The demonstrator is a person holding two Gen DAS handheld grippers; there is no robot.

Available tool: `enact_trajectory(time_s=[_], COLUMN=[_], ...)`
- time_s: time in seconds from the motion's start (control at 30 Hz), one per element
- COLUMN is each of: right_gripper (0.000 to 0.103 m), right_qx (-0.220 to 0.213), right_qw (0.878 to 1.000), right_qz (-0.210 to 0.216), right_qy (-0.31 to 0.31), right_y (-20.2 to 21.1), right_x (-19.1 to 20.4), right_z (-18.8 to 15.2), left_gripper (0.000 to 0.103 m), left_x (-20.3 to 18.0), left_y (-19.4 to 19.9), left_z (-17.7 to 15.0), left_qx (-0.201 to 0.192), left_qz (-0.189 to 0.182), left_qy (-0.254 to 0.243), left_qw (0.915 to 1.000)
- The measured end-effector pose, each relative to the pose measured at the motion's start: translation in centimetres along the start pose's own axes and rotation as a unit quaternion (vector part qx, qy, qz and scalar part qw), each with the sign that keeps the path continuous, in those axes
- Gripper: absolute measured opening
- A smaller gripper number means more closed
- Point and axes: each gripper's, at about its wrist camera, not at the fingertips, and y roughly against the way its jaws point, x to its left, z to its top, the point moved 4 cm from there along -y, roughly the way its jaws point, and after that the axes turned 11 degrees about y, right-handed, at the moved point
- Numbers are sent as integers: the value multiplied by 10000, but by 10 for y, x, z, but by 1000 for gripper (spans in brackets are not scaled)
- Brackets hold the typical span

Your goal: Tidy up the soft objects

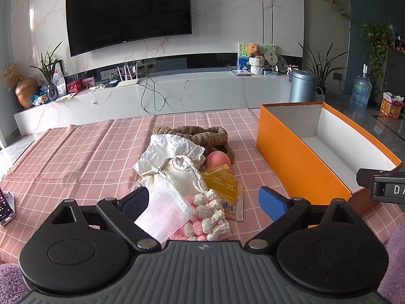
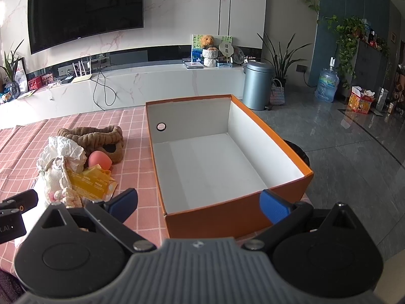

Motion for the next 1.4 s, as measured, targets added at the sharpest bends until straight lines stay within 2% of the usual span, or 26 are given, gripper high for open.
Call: enact_trajectory(time_s=[1.4], right_gripper=[101], right_qx=[44], right_qw=[10000], right_qz=[13], right_qy=[-12], right_y=[-2], right_x=[0], right_z=[-3], left_gripper=[103], left_x=[1], left_y=[0], left_z=[-3], left_qx=[53], left_qz=[-36], left_qy=[55], left_qw=[10000])
